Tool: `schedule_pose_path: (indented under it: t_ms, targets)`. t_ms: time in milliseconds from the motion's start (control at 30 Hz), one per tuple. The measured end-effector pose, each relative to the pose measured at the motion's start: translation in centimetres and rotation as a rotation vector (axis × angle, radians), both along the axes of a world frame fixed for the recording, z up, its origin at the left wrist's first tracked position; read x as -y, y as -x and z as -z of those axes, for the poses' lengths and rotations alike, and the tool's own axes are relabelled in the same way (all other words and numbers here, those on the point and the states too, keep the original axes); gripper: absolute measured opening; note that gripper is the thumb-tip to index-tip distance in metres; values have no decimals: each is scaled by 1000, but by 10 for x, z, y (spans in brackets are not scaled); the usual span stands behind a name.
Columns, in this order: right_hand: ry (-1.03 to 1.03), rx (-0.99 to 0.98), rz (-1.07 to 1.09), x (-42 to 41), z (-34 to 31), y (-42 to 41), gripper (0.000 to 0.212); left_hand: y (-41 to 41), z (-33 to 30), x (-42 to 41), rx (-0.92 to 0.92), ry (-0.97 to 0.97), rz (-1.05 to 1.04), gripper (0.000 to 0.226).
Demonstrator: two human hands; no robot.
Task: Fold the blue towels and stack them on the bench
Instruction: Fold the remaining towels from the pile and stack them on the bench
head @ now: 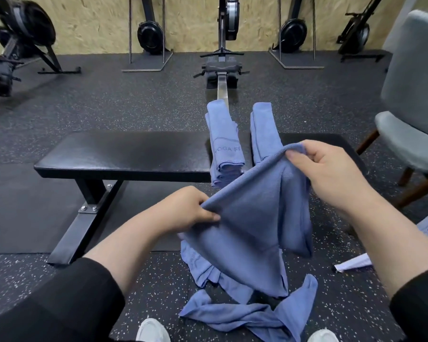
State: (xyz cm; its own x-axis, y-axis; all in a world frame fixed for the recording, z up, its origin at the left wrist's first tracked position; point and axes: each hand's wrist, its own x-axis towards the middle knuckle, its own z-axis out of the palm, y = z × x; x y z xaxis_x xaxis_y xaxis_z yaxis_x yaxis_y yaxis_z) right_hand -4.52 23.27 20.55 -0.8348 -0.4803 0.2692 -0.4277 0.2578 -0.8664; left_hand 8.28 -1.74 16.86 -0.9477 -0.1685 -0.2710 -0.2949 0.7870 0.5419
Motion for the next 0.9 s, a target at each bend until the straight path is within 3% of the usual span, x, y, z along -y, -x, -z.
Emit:
schedule_pose_path:
  t_ms: [67,233,333,500,633,733,900]
  targets:
    - [-1,-5,65,-11,3,6,14,-4,1,14,-7,107,-38,36]
    - [-221,-51,187,-30,19,16,15,-16,-2,44,-189,225,-158,26]
    - [-323,-71,201,-33,23,12,16,-23,-4,53,-278,218,-209,28]
    - [-314,-69,242,-32,20,6,19,-30,-8,58,-400,126,-253,23]
    - [-243,-61,293,-32,19,3,20,-30,-5,68,-426,-8,-274,21]
    - [-201,-20,264,-31,23,5,20,-27,0,66,-474,-232,-357,22]
    - [41,269,204,-20,35,7,22,-13,12,54,-519,-583,-565,28]
